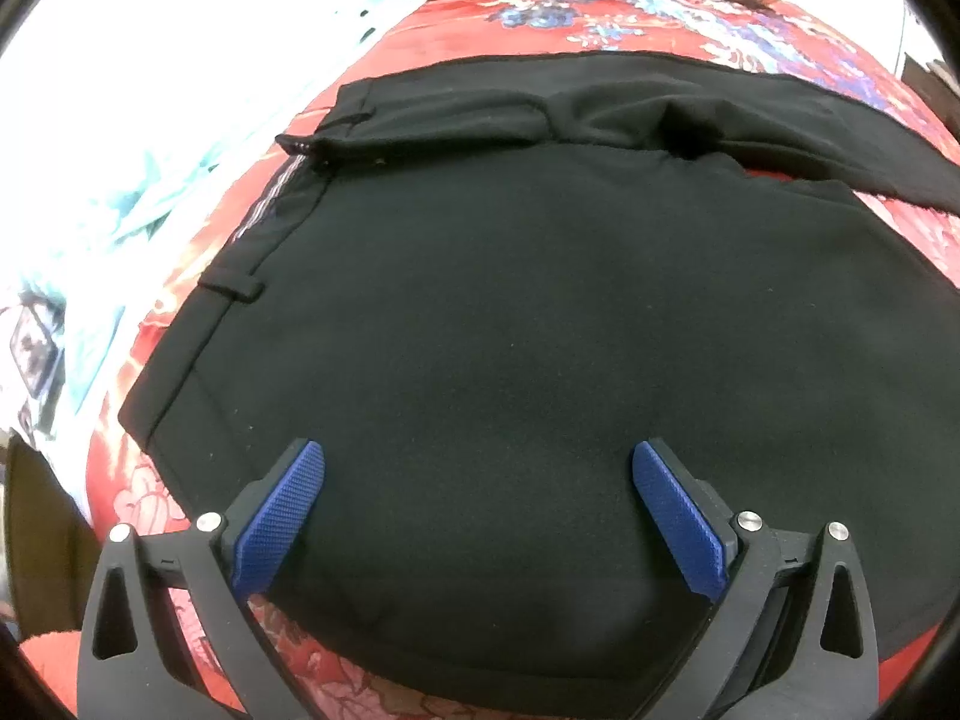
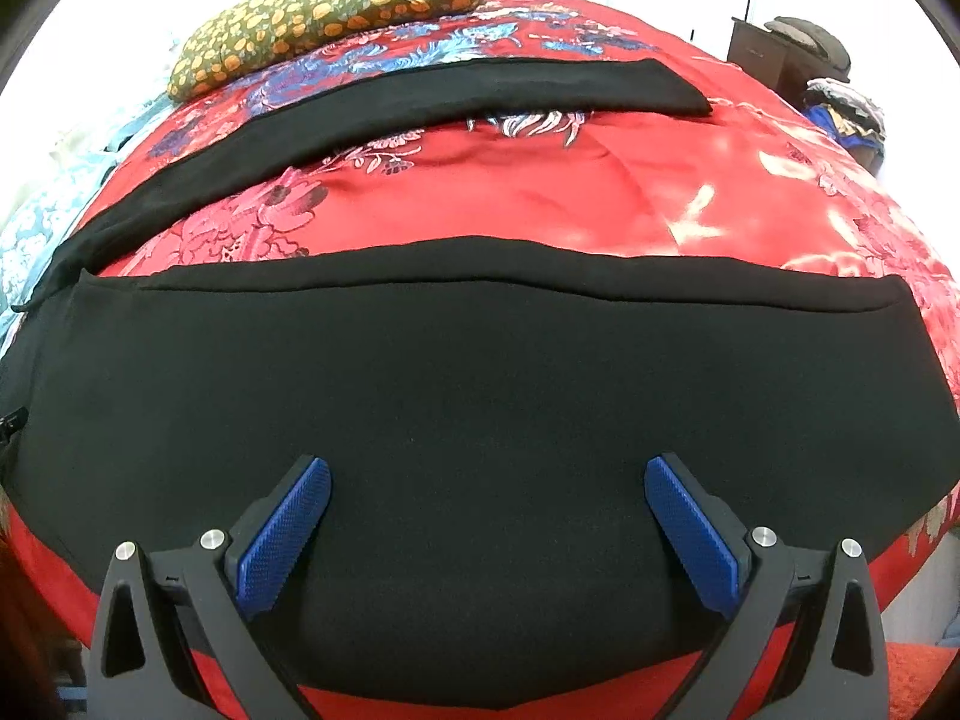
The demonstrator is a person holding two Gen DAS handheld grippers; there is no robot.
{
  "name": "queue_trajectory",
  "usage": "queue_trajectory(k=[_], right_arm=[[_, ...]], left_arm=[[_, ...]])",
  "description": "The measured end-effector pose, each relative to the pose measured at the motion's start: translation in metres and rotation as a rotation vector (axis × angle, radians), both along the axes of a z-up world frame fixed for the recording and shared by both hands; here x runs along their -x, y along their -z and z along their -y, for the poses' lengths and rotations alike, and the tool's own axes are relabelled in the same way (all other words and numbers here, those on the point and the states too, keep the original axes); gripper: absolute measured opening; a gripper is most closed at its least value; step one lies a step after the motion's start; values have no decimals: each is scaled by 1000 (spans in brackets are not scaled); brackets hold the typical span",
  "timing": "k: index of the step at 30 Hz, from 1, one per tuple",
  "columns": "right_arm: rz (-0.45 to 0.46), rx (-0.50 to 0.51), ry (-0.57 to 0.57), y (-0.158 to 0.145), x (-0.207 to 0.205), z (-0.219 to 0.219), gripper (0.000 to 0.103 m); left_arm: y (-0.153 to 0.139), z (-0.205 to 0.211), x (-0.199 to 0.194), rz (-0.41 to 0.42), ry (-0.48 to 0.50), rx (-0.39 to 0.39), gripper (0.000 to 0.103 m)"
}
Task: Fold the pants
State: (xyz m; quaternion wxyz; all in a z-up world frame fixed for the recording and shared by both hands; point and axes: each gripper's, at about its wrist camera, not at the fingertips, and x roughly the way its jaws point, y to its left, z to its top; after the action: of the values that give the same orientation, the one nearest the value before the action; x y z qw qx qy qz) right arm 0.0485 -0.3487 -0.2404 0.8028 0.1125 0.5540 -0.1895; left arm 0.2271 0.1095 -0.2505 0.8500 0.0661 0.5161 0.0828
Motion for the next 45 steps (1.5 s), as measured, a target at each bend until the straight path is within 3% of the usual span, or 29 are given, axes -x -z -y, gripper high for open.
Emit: queue_trajectory(k=[17, 26, 30, 34, 36, 40, 45], right_arm=[[-86, -21, 22, 1, -9, 4, 103], [-167, -60, 22, 3, -18, 8, 103], [-113, -39, 23, 0, -10, 5, 103], [-6, 12, 22, -1, 4, -1, 103], [-1, 22, 30, -1, 3, -2, 103], [0, 28, 28, -2, 1, -3, 103], [8, 44, 21, -1, 0, -4, 103]], left_arm=[[0, -2, -2, -14, -13, 2, 102], [-1, -3, -10, -64, -30, 17, 103], [-2, -3, -11, -72, -47, 19, 103], [-7, -7, -10, -78, -64, 63, 102], [-15, -10, -11, -82, -61, 110, 102], [-39, -23, -39, -22, -60, 183, 102], [-59, -42, -121, 54, -85, 99, 102]])
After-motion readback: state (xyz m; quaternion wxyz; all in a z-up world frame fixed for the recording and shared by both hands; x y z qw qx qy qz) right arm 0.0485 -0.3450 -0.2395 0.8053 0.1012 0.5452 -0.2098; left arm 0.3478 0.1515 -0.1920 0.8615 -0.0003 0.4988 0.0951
